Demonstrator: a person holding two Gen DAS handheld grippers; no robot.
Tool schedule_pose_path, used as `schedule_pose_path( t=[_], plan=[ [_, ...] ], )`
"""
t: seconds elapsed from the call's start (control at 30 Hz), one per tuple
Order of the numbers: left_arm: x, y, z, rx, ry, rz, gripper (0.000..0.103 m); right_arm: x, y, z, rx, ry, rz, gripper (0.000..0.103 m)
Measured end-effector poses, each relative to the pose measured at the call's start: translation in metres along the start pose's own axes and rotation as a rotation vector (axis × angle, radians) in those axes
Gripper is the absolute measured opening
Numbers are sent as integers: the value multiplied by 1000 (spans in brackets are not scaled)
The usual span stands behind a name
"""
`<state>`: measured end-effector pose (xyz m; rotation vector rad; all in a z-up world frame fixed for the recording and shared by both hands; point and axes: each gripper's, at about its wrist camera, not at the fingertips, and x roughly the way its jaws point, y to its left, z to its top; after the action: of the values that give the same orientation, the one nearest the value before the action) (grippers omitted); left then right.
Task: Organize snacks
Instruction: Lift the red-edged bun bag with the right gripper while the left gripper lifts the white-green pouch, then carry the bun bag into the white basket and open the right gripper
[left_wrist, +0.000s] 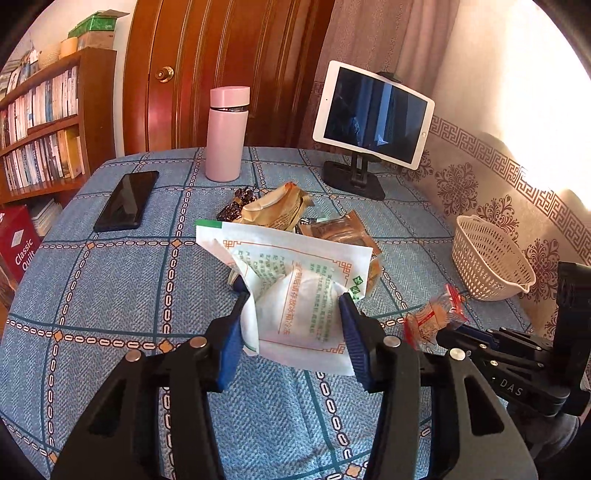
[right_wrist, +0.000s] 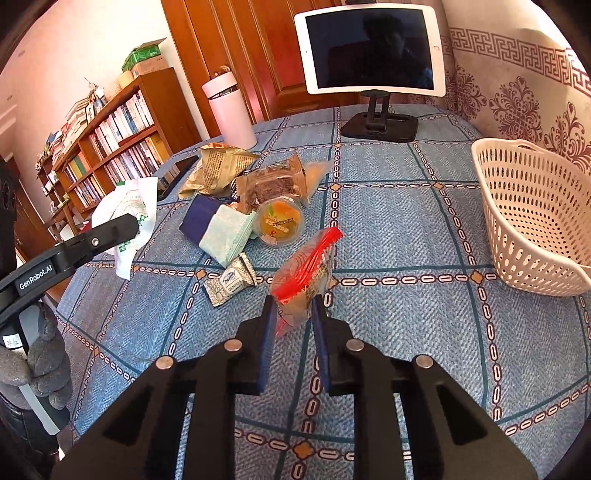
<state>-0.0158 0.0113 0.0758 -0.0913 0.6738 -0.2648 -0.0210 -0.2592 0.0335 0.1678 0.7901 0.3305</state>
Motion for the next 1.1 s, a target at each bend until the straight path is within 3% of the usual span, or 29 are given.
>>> schedule_pose_path(
  t=[0.13, 0.5, 0.57, 0.63, 0.7, 0.77, 0.83, 0.9, 0.97, 1.03, 1.1],
  plan=[
    [-4, -7, 4, 11, -10, -11, 50, 15, -13, 3, 88, 31, 15, 40],
    [-3, -6, 3, 3, 2, -6, 50, 49, -31, 20, 198, 62, 35, 39],
    [-3, -5, 4, 1, -5, -4, 46, 52, -33, 25, 219, 58, 35, 40],
    [-4, -4, 6, -2, -8, -12, 46, 59, -39, 32, 249, 66, 35, 49],
    [-3, -5, 7, 3, -11, -9, 46, 66, -43, 39, 267, 66, 36, 51],
    [0, -4, 7, -2, -4, -9, 46, 72, -38, 46, 228, 72, 16, 56],
    [2, 0, 6, -17, 7, -8, 46, 77, -28, 51, 179, 88, -1, 67],
    [7, 5, 3, -40, 34, -4, 55, 82, -15, 52, 113, 97, -51, 71],
    [14, 12, -1, -69, 64, 11, 83, 87, 1, 50, 29, 95, -133, 70],
    [22, 16, -7, -83, 100, 28, 86, 91, 14, 46, -56, 84, -202, 56],
    [33, 18, -15, -78, 153, 58, 88, 90, 22, 43, -99, 76, -203, 44]
  ],
)
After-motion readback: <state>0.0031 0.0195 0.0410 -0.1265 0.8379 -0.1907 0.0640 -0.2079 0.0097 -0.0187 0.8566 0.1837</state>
